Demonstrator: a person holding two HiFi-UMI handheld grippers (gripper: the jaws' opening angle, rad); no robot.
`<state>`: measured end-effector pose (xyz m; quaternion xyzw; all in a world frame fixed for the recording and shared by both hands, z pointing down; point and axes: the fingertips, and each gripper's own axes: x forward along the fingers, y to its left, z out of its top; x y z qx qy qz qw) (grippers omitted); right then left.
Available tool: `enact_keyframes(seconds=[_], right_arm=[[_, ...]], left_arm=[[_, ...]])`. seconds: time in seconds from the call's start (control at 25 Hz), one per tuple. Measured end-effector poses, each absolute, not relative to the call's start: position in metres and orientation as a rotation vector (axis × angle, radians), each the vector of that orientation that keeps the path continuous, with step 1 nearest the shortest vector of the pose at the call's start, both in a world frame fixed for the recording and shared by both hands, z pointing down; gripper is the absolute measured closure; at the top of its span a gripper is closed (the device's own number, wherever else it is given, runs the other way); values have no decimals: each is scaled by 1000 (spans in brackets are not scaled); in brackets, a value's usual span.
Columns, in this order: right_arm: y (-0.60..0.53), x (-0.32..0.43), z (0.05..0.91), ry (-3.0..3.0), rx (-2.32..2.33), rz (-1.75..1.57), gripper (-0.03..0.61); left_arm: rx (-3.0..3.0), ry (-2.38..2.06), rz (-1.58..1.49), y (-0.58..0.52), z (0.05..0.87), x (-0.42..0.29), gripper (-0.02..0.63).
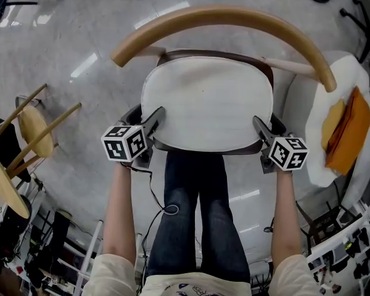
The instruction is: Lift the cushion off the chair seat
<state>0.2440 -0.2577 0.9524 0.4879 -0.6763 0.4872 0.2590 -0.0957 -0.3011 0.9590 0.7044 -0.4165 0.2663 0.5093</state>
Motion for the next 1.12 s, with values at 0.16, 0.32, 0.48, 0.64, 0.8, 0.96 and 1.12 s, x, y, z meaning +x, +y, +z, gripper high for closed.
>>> enact_keyframes(seconds=[0.16, 0.32, 0.48, 0.64, 0.8, 0.96, 1.12], right_arm=[[-254, 247, 950, -1841, 1335, 1350, 296], [-257, 251, 946, -1839, 1404, 1405, 345], [-258, 254, 933, -1849, 1460, 1390, 448], [-254, 252, 910, -1860, 1472, 1346, 486], [-242, 254, 882, -1866, 1474, 1298, 500], [-230, 258, 841, -1879, 1485, 1246, 506], [-212, 260, 788, -1900, 1496, 1189, 509]], left_arm=[[1702, -1015, 633, -297, 956, -94, 336], [1716, -1049, 649, -300, 952, -98, 402], [1721, -1080, 669, -300, 944, -101, 457], [1733, -1093, 671, -297, 921, -101, 508], [1760, -1107, 697, -284, 892, -95, 525], [1766, -1119, 678, -266, 855, -90, 532], [1779, -1146, 661, -244, 805, -87, 535]])
